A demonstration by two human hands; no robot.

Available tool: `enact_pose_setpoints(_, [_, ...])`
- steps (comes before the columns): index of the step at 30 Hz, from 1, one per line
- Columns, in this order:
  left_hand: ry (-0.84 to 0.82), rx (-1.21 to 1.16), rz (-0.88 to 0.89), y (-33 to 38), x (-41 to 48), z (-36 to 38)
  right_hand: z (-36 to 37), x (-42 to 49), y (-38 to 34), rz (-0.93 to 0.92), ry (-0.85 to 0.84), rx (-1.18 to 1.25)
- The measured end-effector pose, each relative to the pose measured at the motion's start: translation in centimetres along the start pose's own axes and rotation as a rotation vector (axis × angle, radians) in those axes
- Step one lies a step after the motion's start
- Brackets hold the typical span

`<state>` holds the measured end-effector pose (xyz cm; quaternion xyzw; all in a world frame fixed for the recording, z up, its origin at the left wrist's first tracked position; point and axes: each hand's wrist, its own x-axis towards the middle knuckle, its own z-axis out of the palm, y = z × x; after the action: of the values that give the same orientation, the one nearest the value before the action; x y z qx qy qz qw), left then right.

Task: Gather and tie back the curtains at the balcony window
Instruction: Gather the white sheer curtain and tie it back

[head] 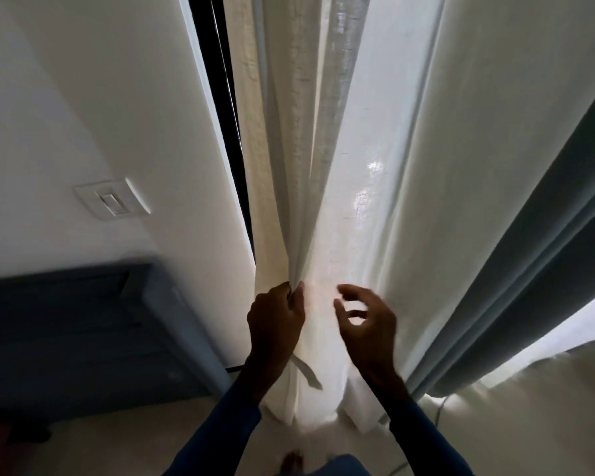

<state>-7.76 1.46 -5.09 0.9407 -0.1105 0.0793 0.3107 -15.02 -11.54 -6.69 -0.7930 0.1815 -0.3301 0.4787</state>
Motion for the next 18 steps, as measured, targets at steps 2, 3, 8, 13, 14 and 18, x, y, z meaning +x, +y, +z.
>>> enact_pose_setpoints(2, [0.016, 0.001, -0.008, -0.2, 0.4, -0.2, -2.4, 0.5, 0.0, -0.101, 0.225, -0.149])
enact_pose_setpoints(3, [0.023, 0.003, -0.012, -0.3, 0.6, -0.3, -3.6, 0.9, 0.1, -0.104, 0.326, -0.202])
enact_pose_setpoints(8, [0.028, 0.011, -0.035, -0.4, 1.5, -0.8, -7.5, 2.9, 0.8, 0.123, 0.516, -0.212])
enact_pose_setpoints(13, [0.026, 0.045, -0.034, -0.4, 1.8, -0.9, -7.7, 4.5, 2.4, 0.112, 0.383, -0.242])
enact_pose_setpoints(14, [0.022, 0.052, -0.035, -0.3, 1.8, -0.8, -7.3, 4.4, 2.6, 0.041, 0.351, -0.283])
enact_pose_setpoints(18, [0.012, 0.051, -0.026, -0.5, 1.3, -0.7, -5.4, 2.7, 2.3, -0.062, 0.38, -0.386])
